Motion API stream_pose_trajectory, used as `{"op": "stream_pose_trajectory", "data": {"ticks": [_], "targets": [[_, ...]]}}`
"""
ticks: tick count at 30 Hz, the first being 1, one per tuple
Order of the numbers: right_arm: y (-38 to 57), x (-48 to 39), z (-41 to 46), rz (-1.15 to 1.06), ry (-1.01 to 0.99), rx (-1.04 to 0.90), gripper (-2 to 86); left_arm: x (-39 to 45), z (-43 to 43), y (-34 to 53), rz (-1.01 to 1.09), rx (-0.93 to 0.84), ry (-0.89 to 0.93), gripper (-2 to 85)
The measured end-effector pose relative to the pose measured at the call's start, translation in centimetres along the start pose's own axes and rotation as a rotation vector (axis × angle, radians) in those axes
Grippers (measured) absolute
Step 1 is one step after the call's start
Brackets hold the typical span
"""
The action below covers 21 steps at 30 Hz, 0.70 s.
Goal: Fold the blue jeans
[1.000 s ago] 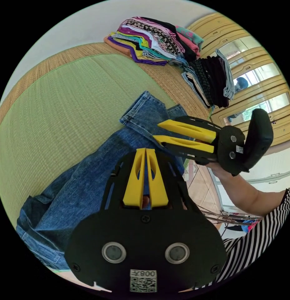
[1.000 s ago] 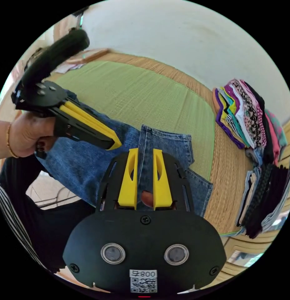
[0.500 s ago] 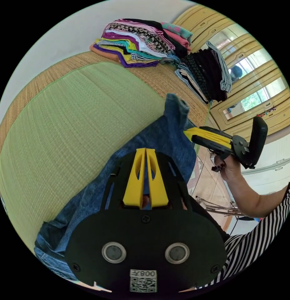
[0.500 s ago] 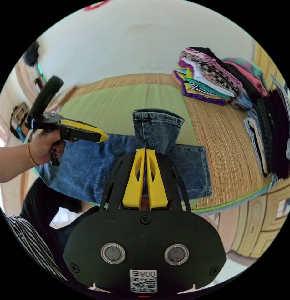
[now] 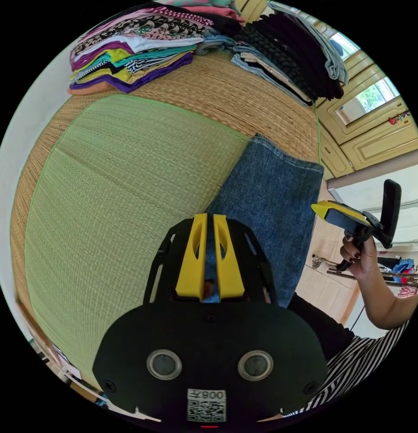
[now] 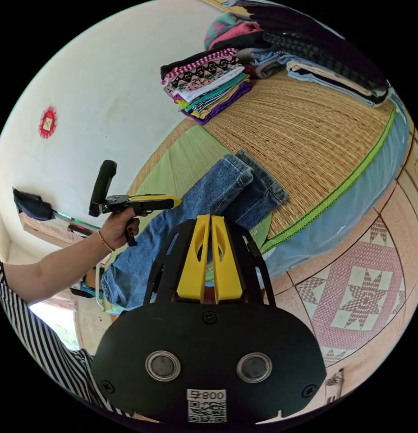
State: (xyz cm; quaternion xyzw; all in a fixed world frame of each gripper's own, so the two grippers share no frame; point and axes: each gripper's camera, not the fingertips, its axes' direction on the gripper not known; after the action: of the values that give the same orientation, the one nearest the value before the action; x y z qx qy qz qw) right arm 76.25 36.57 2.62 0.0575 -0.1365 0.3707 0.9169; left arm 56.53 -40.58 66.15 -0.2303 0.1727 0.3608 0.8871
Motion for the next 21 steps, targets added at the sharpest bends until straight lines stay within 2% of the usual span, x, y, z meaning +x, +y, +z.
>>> {"op": "stream_pose_trajectory", "data": {"ticks": [4,11,15,21], "targets": [[0.4,4.5,-1.8,0.09,-0.089,0.058,2.2,0.7,-1.2,-0.6,0.0,0.056,0.013,2.1],[-0.1,9.7,-1.8,0.175,-0.162,0.018,4.3,1.5,-0.4,-1.7,0.019,-0.025,-0.022,1.5],[-0.9,10.7,-1.4,0.176,-0.135,-0.013,2.1,1.7,-1.3,-1.6,0.037,-0.019,-0.03,0.6],[-1.5,9.9,-3.5,0.066,-0.176,0.065,0.7,1.4,-4.9,0.1,0.026,0.102,0.036,0.2]]}}
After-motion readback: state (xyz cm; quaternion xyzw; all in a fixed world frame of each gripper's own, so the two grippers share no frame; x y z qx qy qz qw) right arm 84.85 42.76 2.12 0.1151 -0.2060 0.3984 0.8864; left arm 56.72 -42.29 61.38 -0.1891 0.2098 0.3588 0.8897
